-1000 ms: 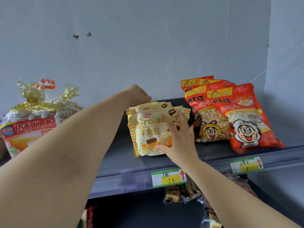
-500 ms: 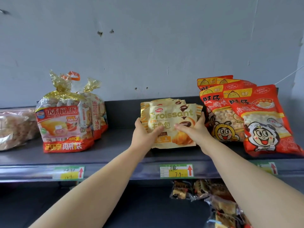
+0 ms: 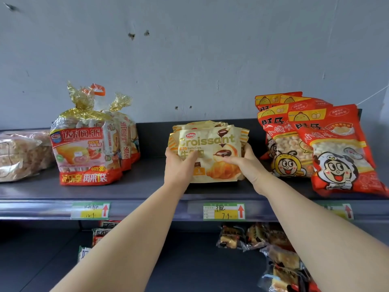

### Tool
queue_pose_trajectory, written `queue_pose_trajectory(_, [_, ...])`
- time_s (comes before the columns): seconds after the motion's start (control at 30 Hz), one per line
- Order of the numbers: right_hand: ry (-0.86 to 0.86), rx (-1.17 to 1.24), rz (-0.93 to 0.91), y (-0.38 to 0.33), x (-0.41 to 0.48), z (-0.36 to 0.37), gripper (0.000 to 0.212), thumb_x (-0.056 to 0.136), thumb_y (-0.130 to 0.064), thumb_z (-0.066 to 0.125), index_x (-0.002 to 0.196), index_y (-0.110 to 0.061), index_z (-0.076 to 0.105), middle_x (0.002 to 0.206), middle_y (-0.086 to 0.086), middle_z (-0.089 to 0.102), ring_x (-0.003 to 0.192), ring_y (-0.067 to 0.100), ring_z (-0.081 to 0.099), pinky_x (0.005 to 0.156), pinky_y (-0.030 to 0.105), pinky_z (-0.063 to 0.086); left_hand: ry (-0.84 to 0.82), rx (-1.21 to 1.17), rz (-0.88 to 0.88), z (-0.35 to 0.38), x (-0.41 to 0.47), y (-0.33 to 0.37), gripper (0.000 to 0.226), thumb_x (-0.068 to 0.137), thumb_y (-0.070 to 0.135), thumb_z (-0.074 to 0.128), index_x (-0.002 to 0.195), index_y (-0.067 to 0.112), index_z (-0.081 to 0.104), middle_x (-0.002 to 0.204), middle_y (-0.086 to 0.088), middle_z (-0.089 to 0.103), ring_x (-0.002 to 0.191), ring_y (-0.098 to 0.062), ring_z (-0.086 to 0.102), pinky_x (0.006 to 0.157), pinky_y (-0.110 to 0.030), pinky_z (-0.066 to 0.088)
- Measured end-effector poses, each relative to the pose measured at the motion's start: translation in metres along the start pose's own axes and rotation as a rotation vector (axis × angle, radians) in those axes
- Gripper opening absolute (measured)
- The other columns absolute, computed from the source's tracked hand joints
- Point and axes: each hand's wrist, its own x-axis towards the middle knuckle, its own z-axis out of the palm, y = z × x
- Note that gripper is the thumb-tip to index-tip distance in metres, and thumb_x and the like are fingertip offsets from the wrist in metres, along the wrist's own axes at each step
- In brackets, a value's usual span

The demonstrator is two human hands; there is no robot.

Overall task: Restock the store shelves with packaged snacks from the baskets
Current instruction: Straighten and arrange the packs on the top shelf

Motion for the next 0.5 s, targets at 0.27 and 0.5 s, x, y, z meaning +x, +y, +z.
queue_pose_trajectory(0.27, [0.244, -0.517, -0.176, -0.001, -0.005, 0.004, 0.111, 0.083, -0.043, 0.072, 0.154, -0.025, -0.012, 0.161, 0.002, 0.019, 0.144, 0.026, 0.028, 0.110, 0.047, 0.035, 0.054, 0.039, 0.000, -0.001, 0.000, 0.002, 0.110, 0.057, 0.067, 0.069, 0.150, 0.036, 0.019, 0.146, 0.002, 0.046, 0.127, -0.022, 0.054, 0.099, -0.047, 0.051])
queue_pose_trajectory(0.5, [0.387, -0.931, -0.460, 0.016, -0.020, 0.008, 0.101, 0.089, -0.048, 0.062, 0.152, -0.033, -0.015, 0.162, 0.015, 0.000, 0.146, 0.033, 0.022, 0.105, 0.048, 0.043, 0.138, 0.124, 0.192, -0.001, -0.008, 0.001, 0.098, 0.085, 0.035, 0.068, 0.155, 0.038, -0.001, 0.162, 0.008, 0.015, 0.147, -0.020, 0.026, 0.113, -0.047, 0.035])
